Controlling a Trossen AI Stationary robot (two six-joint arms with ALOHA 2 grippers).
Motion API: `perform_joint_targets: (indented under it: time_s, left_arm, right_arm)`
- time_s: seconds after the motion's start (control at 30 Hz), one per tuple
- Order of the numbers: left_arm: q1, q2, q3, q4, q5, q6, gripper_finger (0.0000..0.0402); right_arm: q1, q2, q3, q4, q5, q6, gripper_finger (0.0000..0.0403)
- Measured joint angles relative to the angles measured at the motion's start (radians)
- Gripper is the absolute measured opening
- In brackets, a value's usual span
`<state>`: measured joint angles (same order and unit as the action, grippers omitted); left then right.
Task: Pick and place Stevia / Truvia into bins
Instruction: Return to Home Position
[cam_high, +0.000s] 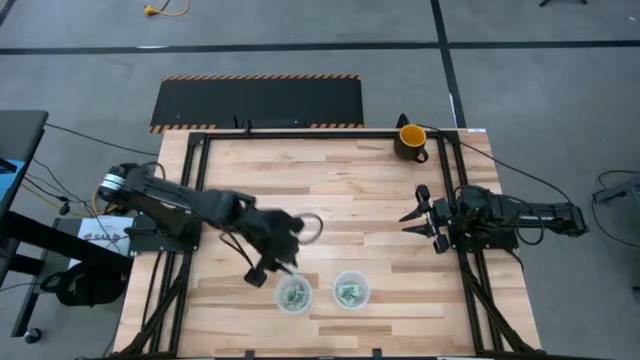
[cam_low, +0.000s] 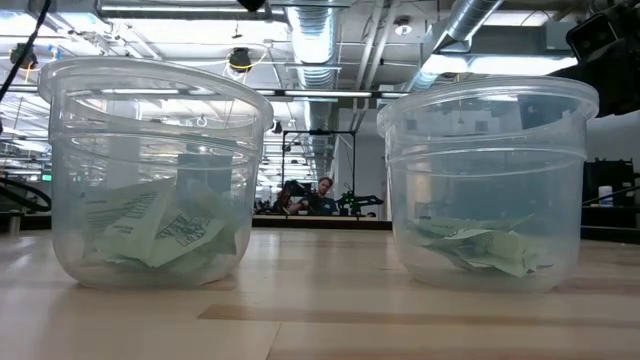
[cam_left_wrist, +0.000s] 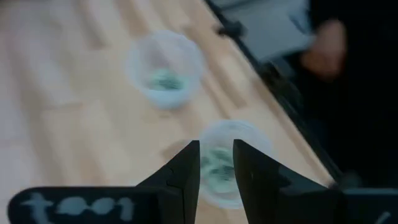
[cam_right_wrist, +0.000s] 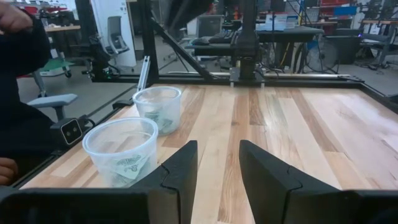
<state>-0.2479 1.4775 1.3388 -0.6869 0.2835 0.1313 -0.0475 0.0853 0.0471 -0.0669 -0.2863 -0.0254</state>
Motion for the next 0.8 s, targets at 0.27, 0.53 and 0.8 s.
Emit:
perform_joint_targets:
  time_s: [0.27, 0.53, 0.8]
  left_arm:
    - [0.042, -0.269, -0.058, -0.036, -0.321, -0.072, 0.0084]
    - [0.041, -0.713, -0.508, 0.239, -0.554, -0.150, 0.0084]
    - [0.041, -1.101, -0.912, 0.541, -0.646, -0.172, 0.0084]
  right_arm:
    - [0.000, 0.000, 0.000, 0.000, 0.000, 0.000, 0.0113]
    - [0.000, 0.000, 0.000, 0.000, 0.000, 0.000, 0.0113]
    - [0.000, 0.000, 0.000, 0.000, 0.000, 0.000, 0.0113]
